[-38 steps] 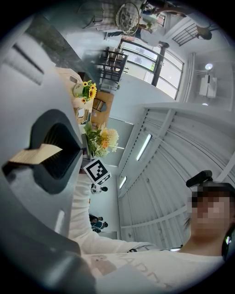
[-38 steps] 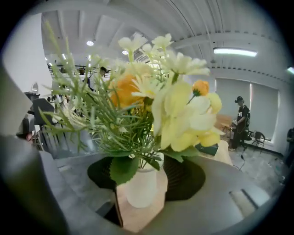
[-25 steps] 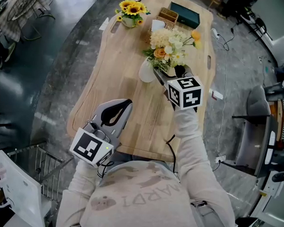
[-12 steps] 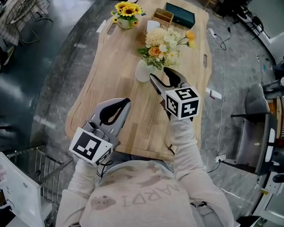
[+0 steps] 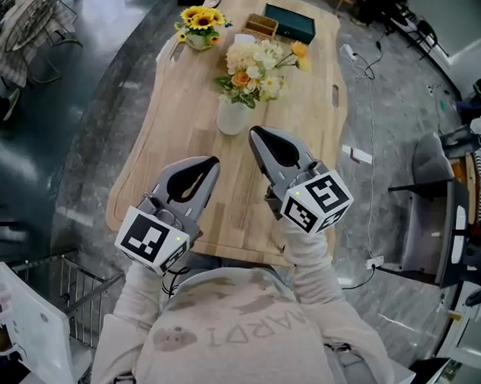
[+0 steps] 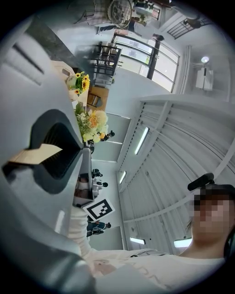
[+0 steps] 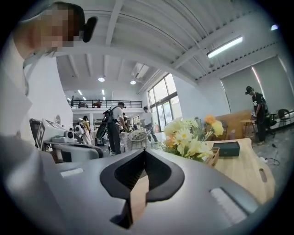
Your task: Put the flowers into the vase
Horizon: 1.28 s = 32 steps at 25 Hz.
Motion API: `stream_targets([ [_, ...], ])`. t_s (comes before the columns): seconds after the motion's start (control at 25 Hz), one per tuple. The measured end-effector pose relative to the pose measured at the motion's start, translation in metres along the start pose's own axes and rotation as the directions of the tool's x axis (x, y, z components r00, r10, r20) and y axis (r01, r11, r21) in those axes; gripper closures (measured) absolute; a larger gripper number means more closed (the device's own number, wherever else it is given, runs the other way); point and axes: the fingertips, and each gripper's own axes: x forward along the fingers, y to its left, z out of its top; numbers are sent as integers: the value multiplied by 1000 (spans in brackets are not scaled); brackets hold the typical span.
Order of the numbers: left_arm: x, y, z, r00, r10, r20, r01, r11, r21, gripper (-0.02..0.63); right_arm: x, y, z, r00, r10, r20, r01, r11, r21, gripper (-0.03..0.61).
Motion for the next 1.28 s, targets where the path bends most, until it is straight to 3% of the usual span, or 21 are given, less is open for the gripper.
stream_targets([
  [0.16, 4, -10, 4, 1000, -13, 0, 13, 1000, 15, 612, -19, 20, 16, 997, 41, 68, -40, 999, -18, 554],
  [0.52, 5, -27, 15, 999, -32, 2, 31, 998, 61, 612, -54, 50, 21, 989, 87, 122, -79, 995, -68, 554],
  [1.28, 0, -50, 28, 999, -49, 8, 48, 995, 89, 612, -67, 81, 22, 980, 152, 130, -138, 984, -111, 560],
])
